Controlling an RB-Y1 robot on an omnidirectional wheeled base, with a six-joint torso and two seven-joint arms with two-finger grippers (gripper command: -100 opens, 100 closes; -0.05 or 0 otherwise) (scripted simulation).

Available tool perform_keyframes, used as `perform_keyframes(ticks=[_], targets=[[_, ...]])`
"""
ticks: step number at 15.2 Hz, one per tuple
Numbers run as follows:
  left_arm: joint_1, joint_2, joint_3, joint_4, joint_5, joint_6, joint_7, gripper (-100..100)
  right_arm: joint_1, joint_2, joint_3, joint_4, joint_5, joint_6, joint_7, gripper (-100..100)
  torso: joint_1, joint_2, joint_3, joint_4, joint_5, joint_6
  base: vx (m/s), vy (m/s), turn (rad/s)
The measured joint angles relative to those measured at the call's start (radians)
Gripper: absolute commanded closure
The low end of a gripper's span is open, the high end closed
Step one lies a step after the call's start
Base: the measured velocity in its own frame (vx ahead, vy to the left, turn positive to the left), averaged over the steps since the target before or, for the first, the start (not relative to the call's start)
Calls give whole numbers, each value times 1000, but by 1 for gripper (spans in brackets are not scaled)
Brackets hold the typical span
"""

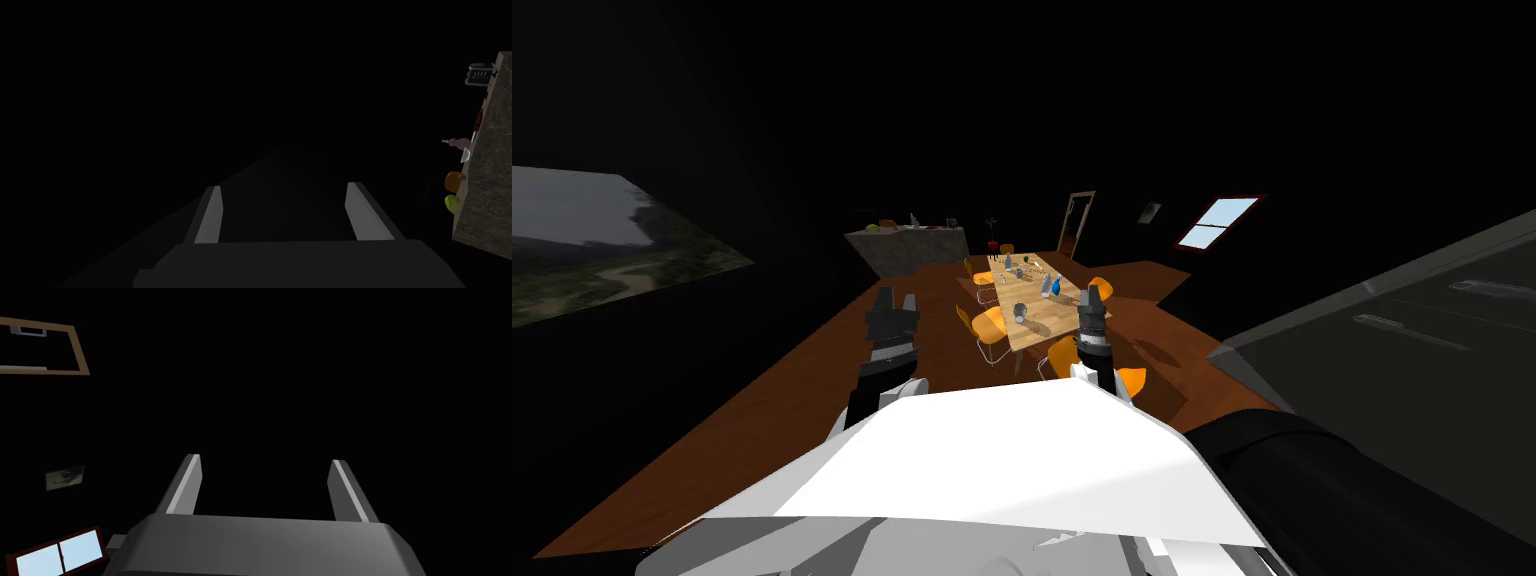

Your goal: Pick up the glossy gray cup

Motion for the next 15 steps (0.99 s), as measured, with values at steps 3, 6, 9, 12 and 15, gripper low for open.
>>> perform_keyframes(ticks=[3, 6, 9, 12, 15], targets=[[0, 0, 0, 0, 0, 0, 0, 0, -3, -54, 6, 18, 9, 5, 3, -100, 0, -1, 0, 0, 0, 0, 11, 13, 111], [0, 0, 0, 0, 0, 0, 0, 0, 3, -113, 15, 47, 21, -3, 7, -100, 1, -1, -1, 0, 0, 0, 17, 17, 92], [0, 0, 0, 0, 0, 0, 0, 0, 1, -170, 25, 83, 35, -6, 14, -100, 1, -1, -1, 0, 0, 0, 19, 21, 133], [0, 0, 0, 0, 0, 0, 0, 0, -3, -239, 32, 126, 52, -5, 17, -100, 1, -2, -1, 0, 0, -1, 24, 19, 155], [0, 0, 0, 0, 0, 0, 0, 0, -2, -313, 41, 187, 70, -22, 23, -100, 1, -2, -1, -1, 0, 0, 24, 21, 133]])
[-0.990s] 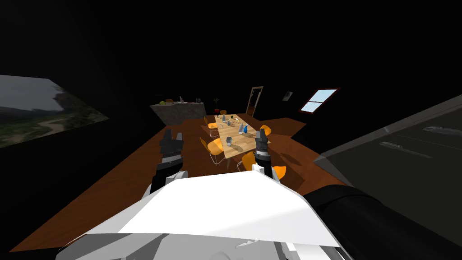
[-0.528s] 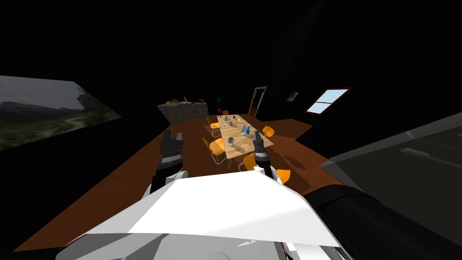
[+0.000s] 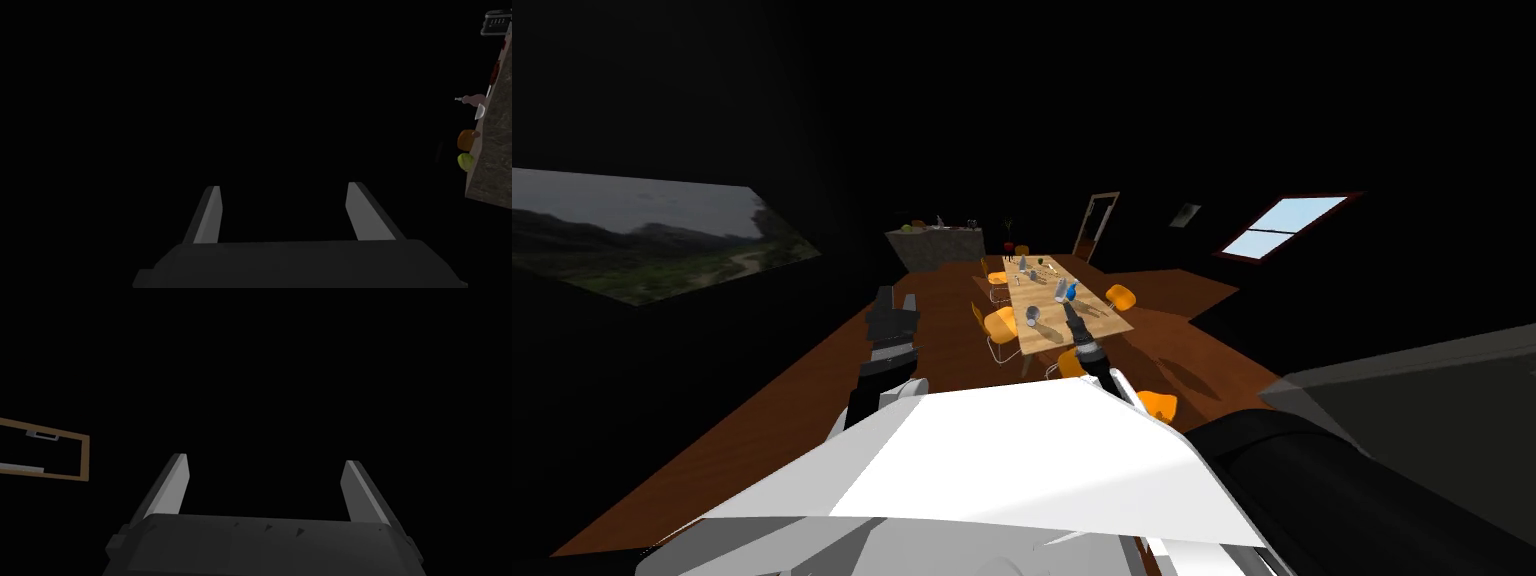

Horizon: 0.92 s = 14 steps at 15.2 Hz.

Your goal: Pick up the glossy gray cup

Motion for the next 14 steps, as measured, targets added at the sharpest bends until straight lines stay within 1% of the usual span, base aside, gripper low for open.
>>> perform_keyframes(ticks=[4, 6, 7, 9, 11, 12, 14], targets=[[0, 0, 0, 0, 0, 0, 0, 0, 0, -74, 15, 46, 22, -3, 11, -100, 0, 1, 0, 0, 0, 0, 19, 19, 126], [0, 0, 0, 0, 0, 0, 0, 0, -6, -123, 18, 77, 32, 1, 11, -100, 0, 0, 0, 0, 0, 0, 27, 28, 215], [0, 0, 0, 0, 0, 0, 0, 0, -8, -149, 20, 107, 39, -6, 12, -100, 0, 0, 0, 0, 0, -1, 32, 29, 204], [0, 0, 0, 0, 0, 0, 0, 0, -6, -190, 32, 124, 54, -2, 18, -100, 0, 0, 0, 0, 0, 0, 23, 20, 85], [0, 0, 0, 0, 0, 0, 0, 0, -3, -235, 40, 163, 69, -9, 24, -100, 0, 0, 0, 0, 0, 0, 20, 20, 131], [0, 0, 0, 0, 0, 0, 0, 0, -4, -253, 42, 170, 73, -8, 25, -100, 0, 1, 0, 0, 0, 0, 19, 26, 199], [0, 0, 0, 0, 0, 0, 0, 0, -1, -294, 53, 204, 90, -9, 33, -100, 1, 0, 0, 0, 0, 0, 21, 23, 129]])
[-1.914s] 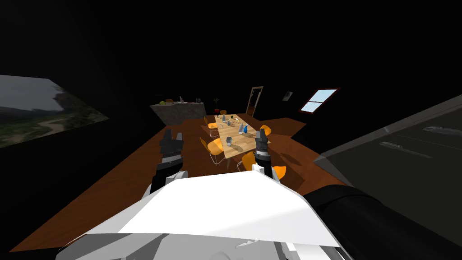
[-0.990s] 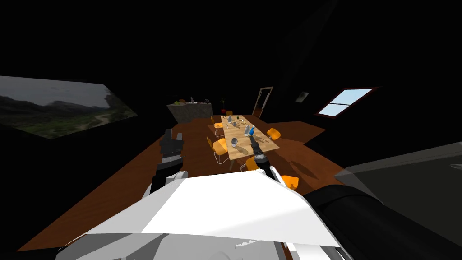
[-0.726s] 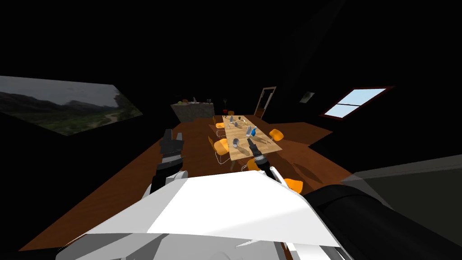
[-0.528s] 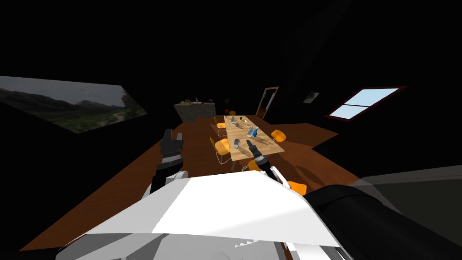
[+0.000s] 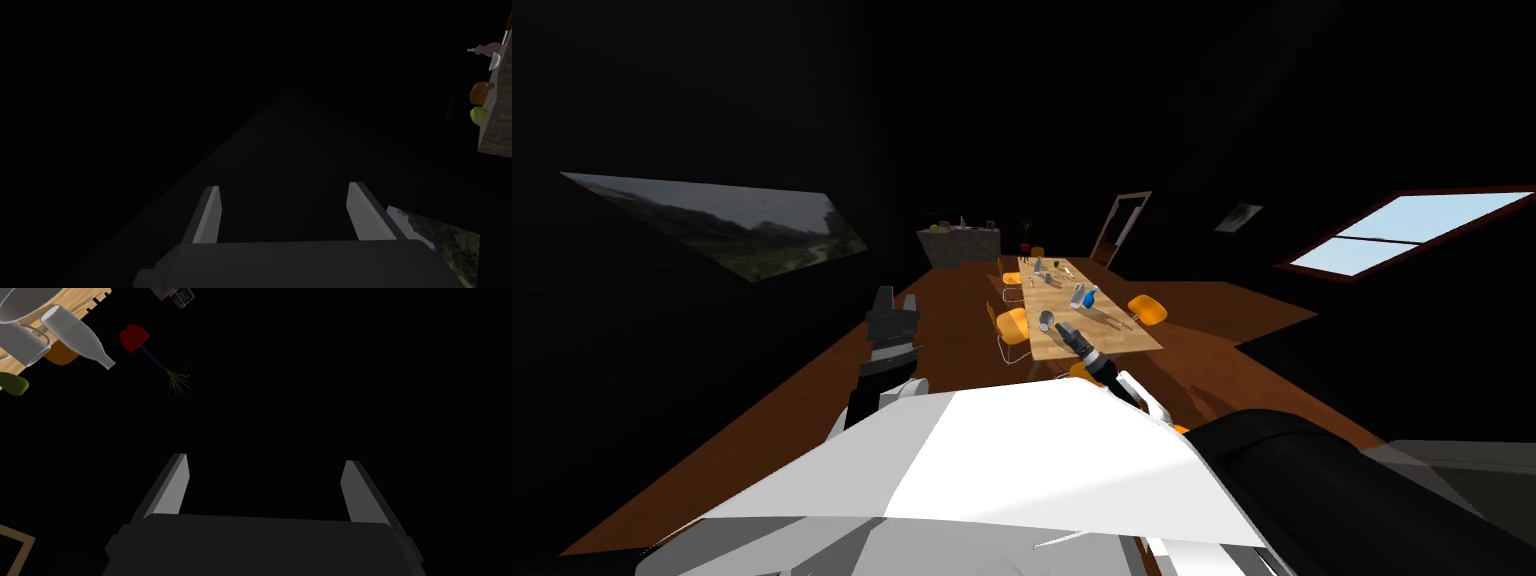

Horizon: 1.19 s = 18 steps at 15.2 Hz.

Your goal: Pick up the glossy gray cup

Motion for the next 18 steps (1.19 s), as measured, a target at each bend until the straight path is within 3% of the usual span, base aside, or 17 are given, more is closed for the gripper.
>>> perform_keyframes(ticks=[11, 15, 18], targets=[[0, 0, 0, 0, 0, 0, 0, 0, -23, -225, 46, 185, 76, -9, 19, -100, -2, 3, 1, 0, 0, 0, 7, 17, 134], [0, 0, 0, 0, 0, 0, 0, 0, -14, -306, 57, 254, 105, -21, 32, -100, -2, 4, 2, 1, 0, 0, -21, 2, 99], [0, 0, 0, 0, 0, 0, 0, 0, -15, -338, 62, 267, 112, -17, 33, -100, 0, 2, 1, 1, 0, 1, 2, 22, 14]])
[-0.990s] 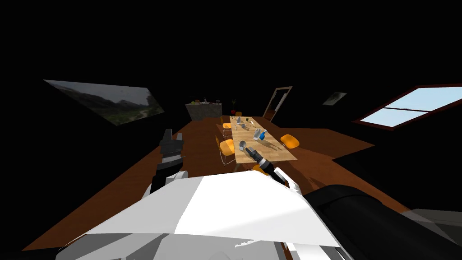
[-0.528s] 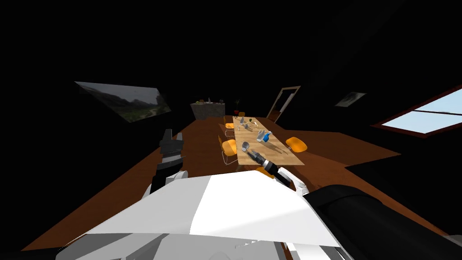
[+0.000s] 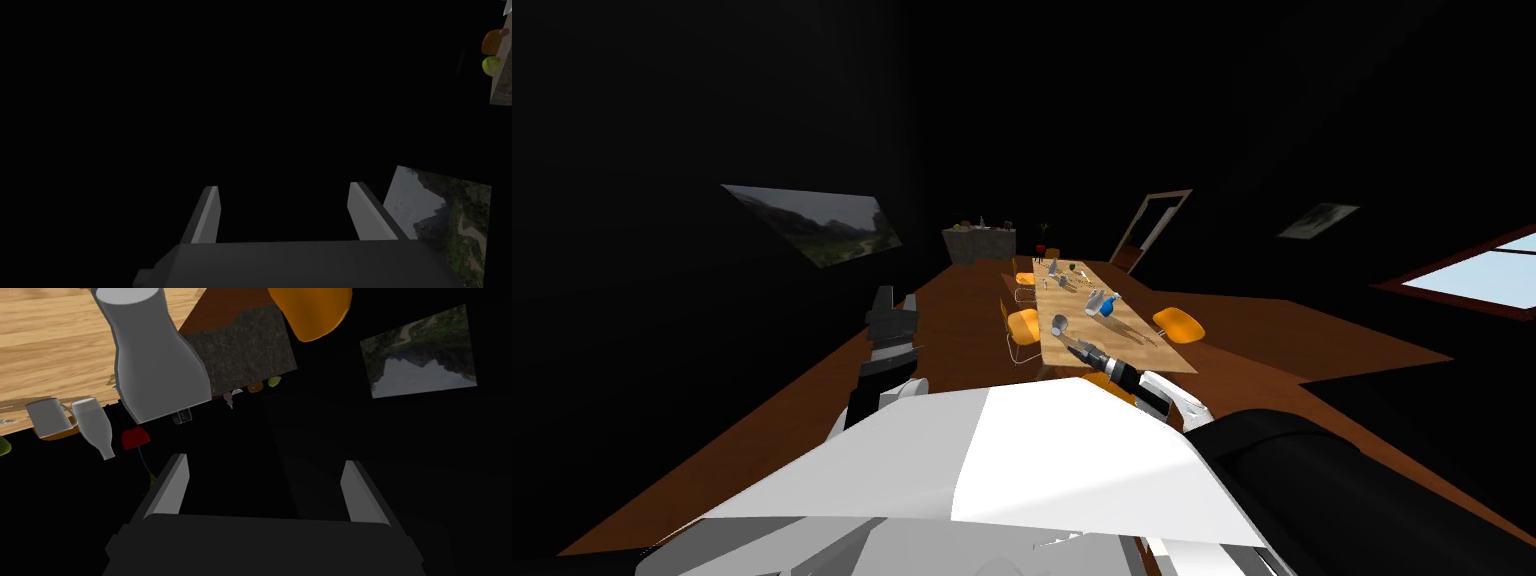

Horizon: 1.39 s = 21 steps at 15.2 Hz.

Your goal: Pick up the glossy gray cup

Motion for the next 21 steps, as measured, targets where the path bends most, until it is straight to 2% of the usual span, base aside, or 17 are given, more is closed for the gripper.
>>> perform_keyframes(ticks=[2, 6, 9, 14, 21], targets=[[0, 0, 0, 0, 0, 0, 0, 0, 0, -4, 0, 0, 0, 1, -1, -100, -1, 0, 0, 0, 0, 0, -9, 3, 56], [0, 0, 0, 0, 0, 0, 0, 0, -1, -59, 11, 47, 21, -1, 5, -100, 3, -4, -2, -1, 1, -1, 51, 68, 230], [0, 0, 0, 0, 0, 0, 0, 0, -11, -118, 30, 108, 50, -5, 10, -100, 4, -8, -5, -2, 1, -2, 96, 71, 319], [0, 0, 0, 0, 0, 0, 0, 0, -23, -209, 55, 207, 89, -16, 23, -100, 2, -2, -1, -1, 1, 0, 21, 37, 137], [0, 0, 0, 0, 0, 0, 0, 0, -22, -373, 94, 349, 160, -23, 38, -100, 4, -3, -2, -1, 1, -1, 28, 53, 250]])
